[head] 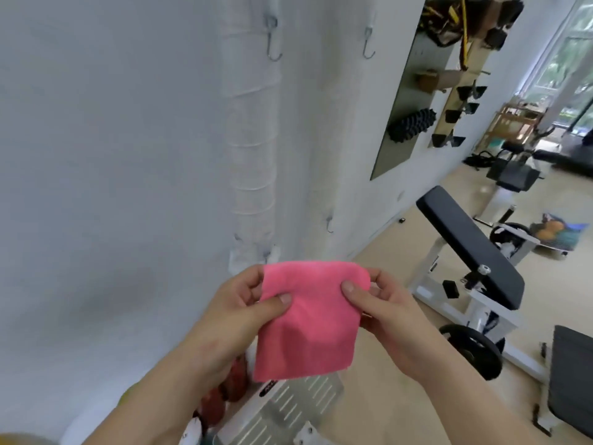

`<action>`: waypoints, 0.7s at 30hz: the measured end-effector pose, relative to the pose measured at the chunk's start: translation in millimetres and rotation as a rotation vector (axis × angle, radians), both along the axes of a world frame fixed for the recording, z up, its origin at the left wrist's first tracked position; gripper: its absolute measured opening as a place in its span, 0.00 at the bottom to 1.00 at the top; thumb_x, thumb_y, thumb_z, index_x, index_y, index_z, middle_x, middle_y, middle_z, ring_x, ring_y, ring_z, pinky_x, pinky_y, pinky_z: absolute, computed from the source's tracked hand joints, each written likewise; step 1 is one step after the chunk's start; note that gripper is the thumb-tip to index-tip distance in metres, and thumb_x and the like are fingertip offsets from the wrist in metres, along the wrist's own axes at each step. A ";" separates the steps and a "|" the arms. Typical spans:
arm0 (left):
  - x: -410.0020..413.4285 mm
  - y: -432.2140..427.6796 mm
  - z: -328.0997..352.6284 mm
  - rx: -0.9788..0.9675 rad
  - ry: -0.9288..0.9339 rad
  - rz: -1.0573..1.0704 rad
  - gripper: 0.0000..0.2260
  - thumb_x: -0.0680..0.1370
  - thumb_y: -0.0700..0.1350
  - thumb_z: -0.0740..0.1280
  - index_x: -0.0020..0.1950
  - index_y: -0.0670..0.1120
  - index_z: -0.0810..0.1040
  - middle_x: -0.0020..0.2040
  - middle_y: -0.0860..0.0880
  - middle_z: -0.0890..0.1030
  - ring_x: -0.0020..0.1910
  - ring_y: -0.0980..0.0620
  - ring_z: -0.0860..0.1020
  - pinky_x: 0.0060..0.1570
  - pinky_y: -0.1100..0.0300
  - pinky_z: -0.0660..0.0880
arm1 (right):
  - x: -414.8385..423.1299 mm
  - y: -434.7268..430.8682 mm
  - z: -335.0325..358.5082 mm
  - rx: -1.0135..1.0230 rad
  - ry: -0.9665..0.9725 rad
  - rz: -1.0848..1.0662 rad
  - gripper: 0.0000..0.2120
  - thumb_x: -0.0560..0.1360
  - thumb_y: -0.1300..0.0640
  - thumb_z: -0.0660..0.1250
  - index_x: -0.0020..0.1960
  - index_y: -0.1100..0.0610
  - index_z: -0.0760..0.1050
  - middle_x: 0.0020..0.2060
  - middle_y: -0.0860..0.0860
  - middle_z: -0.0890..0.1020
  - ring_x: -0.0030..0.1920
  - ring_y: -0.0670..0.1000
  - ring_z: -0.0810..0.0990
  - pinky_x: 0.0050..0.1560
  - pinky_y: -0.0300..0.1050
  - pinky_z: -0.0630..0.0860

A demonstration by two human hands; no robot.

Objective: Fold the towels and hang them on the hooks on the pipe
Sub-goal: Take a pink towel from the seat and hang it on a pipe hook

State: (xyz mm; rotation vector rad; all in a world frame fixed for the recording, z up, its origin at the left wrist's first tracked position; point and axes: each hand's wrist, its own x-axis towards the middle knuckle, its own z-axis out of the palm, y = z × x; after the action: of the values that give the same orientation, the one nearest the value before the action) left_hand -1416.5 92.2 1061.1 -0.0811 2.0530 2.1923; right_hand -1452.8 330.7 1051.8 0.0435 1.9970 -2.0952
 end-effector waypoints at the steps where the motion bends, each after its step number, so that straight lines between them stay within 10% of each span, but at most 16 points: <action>1: -10.9 -6.3 6.9 -0.002 0.011 0.018 0.13 0.80 0.34 0.69 0.61 0.47 0.82 0.53 0.46 0.88 0.51 0.49 0.86 0.47 0.61 0.80 | -13.0 -7.0 6.9 -0.005 0.000 0.042 0.21 0.74 0.54 0.75 0.65 0.58 0.76 0.54 0.56 0.87 0.54 0.55 0.87 0.54 0.51 0.80; 10: -117.1 -18.4 81.8 -0.216 0.123 0.188 0.07 0.79 0.41 0.72 0.55 0.50 0.85 0.51 0.48 0.88 0.50 0.48 0.87 0.54 0.50 0.83 | -151.6 -24.5 90.7 0.172 0.250 0.195 0.14 0.78 0.49 0.71 0.59 0.57 0.83 0.54 0.56 0.87 0.53 0.52 0.86 0.59 0.53 0.82; 14: -160.8 -17.9 130.9 -0.267 0.219 0.267 0.05 0.78 0.43 0.74 0.54 0.48 0.84 0.49 0.45 0.87 0.45 0.49 0.87 0.42 0.59 0.82 | -216.6 -25.2 146.4 0.216 0.372 0.215 0.14 0.78 0.47 0.72 0.55 0.56 0.84 0.53 0.58 0.87 0.48 0.50 0.84 0.59 0.58 0.81; 21: -207.2 -27.7 216.9 -0.422 0.368 0.380 0.03 0.79 0.42 0.72 0.51 0.44 0.83 0.46 0.45 0.87 0.44 0.49 0.86 0.42 0.58 0.82 | -297.0 -41.7 238.7 0.285 0.605 0.331 0.12 0.77 0.47 0.73 0.50 0.57 0.83 0.42 0.57 0.84 0.40 0.49 0.81 0.46 0.49 0.80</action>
State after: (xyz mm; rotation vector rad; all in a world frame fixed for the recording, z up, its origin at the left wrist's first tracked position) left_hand -1623.7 64.5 1277.9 -0.1265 2.8966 2.0372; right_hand -1749.8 289.0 1290.4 -0.9022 2.3985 -1.7246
